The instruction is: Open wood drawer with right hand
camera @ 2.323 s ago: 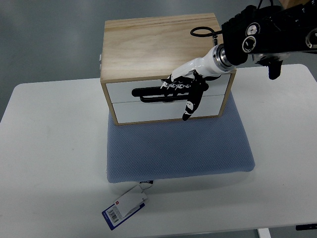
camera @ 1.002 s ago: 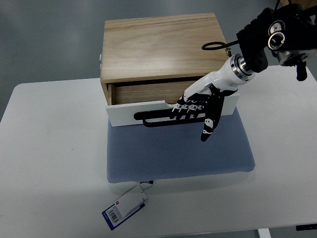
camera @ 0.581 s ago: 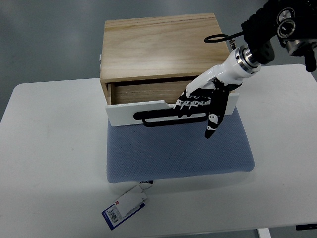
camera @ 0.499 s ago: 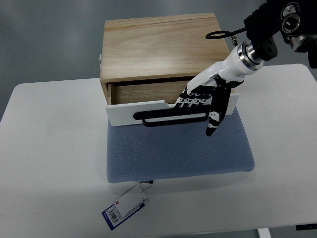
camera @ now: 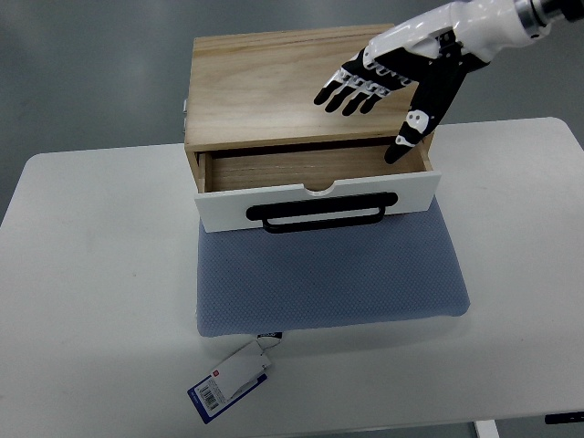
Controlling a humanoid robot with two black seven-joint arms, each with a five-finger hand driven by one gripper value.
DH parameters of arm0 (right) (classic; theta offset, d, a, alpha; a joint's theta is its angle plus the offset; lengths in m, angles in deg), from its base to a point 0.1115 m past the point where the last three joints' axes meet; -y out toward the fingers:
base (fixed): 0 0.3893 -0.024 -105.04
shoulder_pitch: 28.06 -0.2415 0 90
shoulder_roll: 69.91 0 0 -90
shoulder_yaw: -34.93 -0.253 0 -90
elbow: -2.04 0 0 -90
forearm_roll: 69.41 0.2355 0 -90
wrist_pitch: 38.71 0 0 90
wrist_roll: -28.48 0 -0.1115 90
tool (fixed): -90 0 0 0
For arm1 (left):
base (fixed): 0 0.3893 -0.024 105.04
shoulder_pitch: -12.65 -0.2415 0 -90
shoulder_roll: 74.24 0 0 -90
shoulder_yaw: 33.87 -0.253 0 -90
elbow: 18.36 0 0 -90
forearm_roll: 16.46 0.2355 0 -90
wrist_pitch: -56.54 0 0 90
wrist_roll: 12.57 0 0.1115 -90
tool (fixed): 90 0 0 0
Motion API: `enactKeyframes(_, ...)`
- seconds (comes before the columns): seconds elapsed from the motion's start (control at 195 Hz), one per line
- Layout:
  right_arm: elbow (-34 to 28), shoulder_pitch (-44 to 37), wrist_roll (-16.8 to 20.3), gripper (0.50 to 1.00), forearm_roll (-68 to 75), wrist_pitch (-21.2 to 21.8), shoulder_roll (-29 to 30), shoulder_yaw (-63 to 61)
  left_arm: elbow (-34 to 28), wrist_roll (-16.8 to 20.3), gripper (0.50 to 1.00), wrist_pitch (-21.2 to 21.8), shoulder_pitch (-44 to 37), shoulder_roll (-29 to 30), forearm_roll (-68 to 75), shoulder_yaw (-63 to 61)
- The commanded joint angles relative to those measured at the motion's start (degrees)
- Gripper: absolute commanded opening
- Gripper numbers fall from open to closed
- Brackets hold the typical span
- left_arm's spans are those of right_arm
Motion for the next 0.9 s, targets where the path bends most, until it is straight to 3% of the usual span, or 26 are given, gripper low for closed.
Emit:
enactKeyframes(0.0, 1.6, 3.7, 0.2, 0.928, 0.1, 0.0, -6.3, -5.4, 0.0, 0.0, 1.0, 0.0, 0.0, 0.0, 0.0, 0.0)
enactKeyframes(0.072, 2.5, 6.9, 0.2, 0.928, 0.1, -1.2, -9.4, -9.5, 0.0, 0.0, 1.0, 0.0, 0.0, 0.0, 0.0, 0.0)
enactKeyframes(0.242, 4.7, 19.5, 0.3, 0.928, 0.1, -10.8, -16.2, -22.8, 0.0, 0.0, 1.0, 0.0, 0.0, 0.0, 0.0, 0.0)
enactKeyframes(0.401, 8.5, 35.0, 0.2, 0.928, 0.2, -21.7, -16.5, -38.9, 0.0, 0.0, 1.0, 0.0, 0.0, 0.0, 0.0, 0.0)
enactKeyframes(0.452, 8.5, 35.0, 0.2, 0.928, 0.2, -21.7, -16.5, -38.9, 0.0, 0.0, 1.0, 0.0, 0.0, 0.0, 0.0, 0.0)
enactKeyframes(0.457, 9.8, 40.9, 0.3, 0.928, 0.2, -24.5, -16.0, -45.4, 0.0, 0.0, 1.0, 0.0, 0.0, 0.0, 0.0, 0.0)
enactKeyframes(0.596, 13.0, 54.4, 0.4, 0.928, 0.0, -30.0, -12.8, -59.0, 0.0, 0.0, 1.0, 0.0, 0.0, 0.0, 0.0, 0.0)
enactKeyframes(0.894, 25.3, 68.1, 0.4, 0.928, -0.7, -38.1, -0.7, -73.3, 0.0, 0.0, 1.0, 0.0, 0.0, 0.0, 0.0, 0.0)
